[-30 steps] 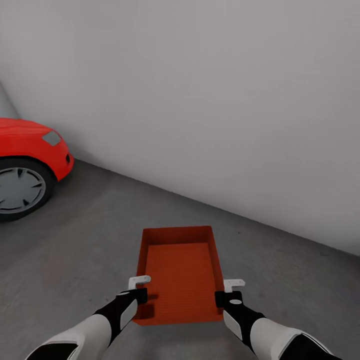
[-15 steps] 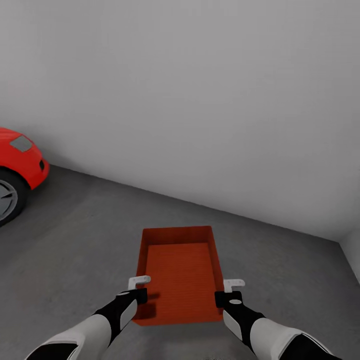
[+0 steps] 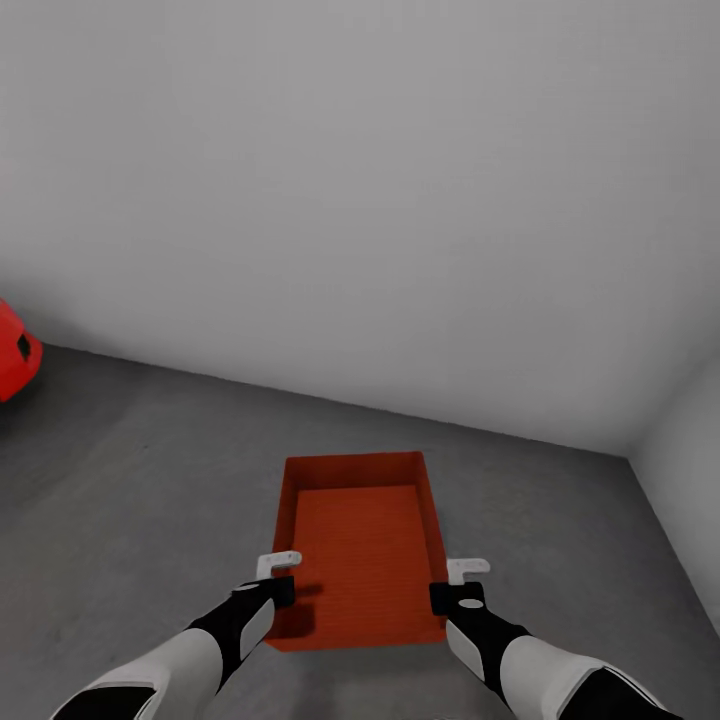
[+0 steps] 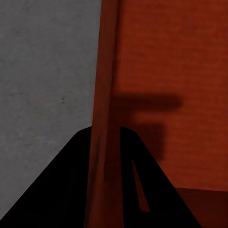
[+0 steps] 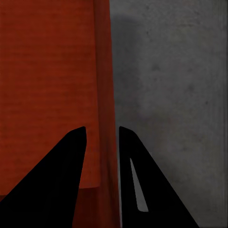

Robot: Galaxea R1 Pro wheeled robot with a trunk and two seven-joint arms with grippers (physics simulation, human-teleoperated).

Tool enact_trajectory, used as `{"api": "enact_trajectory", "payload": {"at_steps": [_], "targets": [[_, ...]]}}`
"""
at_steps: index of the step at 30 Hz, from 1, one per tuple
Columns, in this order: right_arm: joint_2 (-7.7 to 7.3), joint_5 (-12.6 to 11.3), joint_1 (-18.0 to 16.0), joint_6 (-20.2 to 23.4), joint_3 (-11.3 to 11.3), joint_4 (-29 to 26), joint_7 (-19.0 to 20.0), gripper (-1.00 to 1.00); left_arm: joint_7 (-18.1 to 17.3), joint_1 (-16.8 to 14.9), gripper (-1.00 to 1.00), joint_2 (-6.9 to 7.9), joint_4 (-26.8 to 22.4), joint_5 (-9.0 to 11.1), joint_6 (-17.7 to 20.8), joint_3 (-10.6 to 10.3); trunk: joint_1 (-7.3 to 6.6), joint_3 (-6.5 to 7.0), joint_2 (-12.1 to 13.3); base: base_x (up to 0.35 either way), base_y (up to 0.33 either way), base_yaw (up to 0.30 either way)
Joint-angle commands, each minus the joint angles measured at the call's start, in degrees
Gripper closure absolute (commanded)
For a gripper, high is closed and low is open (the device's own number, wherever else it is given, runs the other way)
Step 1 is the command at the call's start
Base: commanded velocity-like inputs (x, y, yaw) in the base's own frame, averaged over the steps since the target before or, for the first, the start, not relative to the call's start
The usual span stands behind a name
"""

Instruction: Move the two storage containers from the living room to the garage. In the garage, place one container on the floor and stack the other container on top of it (either order is fine).

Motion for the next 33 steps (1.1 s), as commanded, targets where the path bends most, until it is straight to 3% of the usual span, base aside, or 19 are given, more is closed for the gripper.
{"api": "enact_trajectory", "payload": {"at_steps": [1,33], "targets": [[-0.89,0.37,-0.07,-0.82,-1.58,-0.24,3.18,1.0,0.29,0.04,1.0,2.47,0.6,1.92,0.29,-2.28,0.0,-0.05,-0.04,0.0,0.0,-0.24],[-0.89,0.37,-0.07,-0.82,-1.58,-0.24,3.18,1.0,0.29,0.04,1.0,2.47,0.6,1.92,0.29,-2.25,0.0,-0.05,-0.04,0.0,0.0,-0.24]]}}
